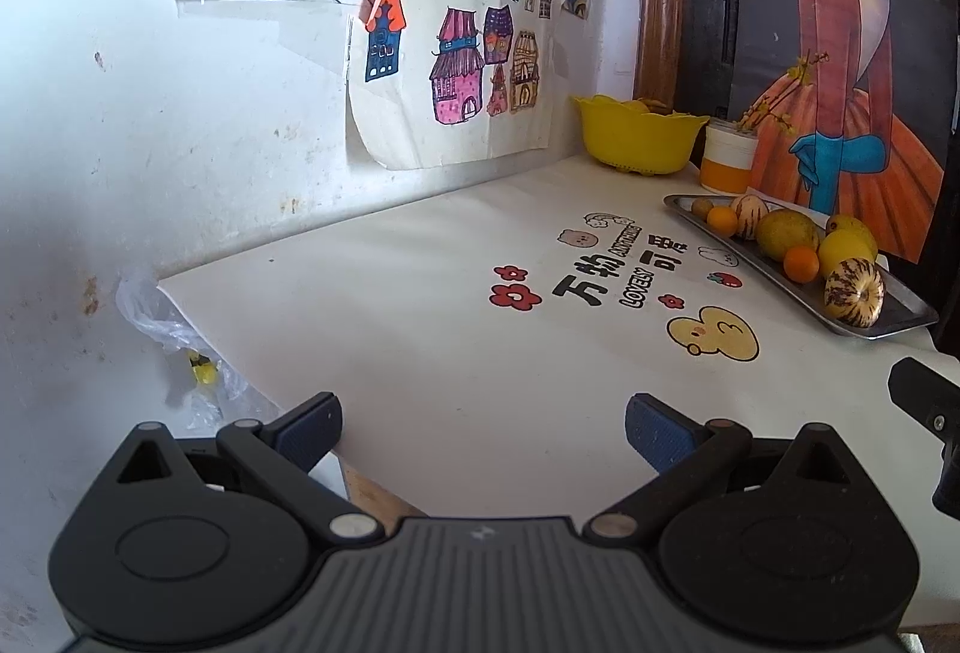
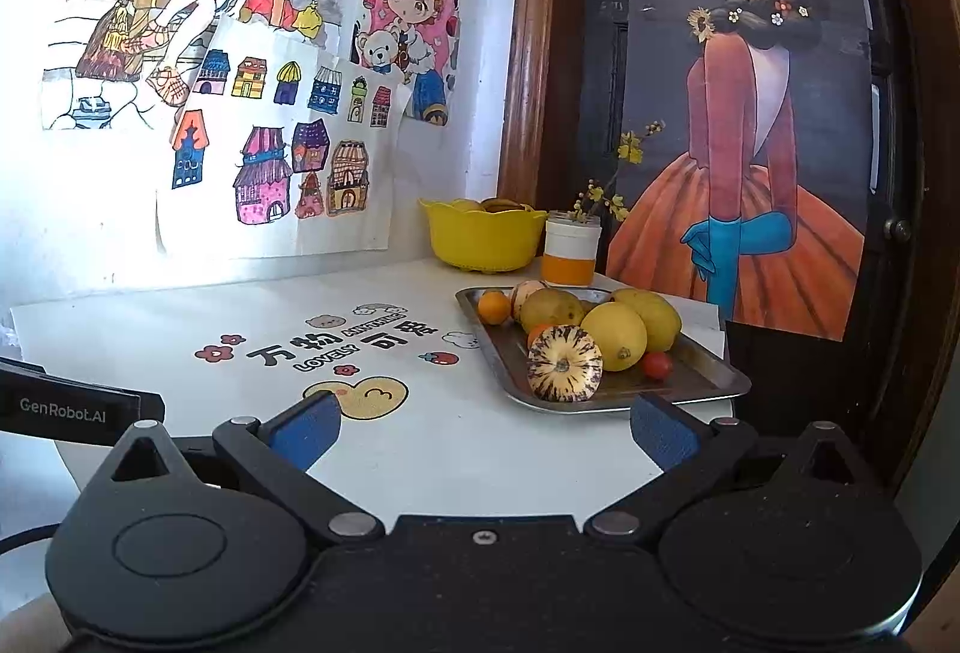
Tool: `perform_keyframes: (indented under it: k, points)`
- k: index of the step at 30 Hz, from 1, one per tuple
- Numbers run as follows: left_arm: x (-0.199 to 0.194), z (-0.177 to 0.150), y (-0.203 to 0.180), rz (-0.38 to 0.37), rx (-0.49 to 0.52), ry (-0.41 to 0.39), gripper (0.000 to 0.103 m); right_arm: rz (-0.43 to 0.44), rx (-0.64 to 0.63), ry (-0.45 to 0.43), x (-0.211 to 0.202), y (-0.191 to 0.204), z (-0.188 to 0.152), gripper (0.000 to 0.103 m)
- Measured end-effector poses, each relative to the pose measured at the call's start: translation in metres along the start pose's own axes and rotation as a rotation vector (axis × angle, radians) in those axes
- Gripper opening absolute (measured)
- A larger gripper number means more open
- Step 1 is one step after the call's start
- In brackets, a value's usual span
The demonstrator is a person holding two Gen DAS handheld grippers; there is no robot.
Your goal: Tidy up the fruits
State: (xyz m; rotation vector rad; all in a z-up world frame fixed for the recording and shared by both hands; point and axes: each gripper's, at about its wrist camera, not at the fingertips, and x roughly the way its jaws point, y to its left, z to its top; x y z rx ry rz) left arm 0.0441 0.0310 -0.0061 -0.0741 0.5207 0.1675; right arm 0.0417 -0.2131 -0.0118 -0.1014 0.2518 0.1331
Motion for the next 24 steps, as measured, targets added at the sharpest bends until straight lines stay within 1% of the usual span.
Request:
perform_keyframes:
  k: [24]
  points:
    - [0.0007, 0.0002, 0.0005, -0.003, 0.010, 0.011, 0.102, 0.000, -0.002, 0.000, -0.0003, 0.0014, 0.0001, 0.102]
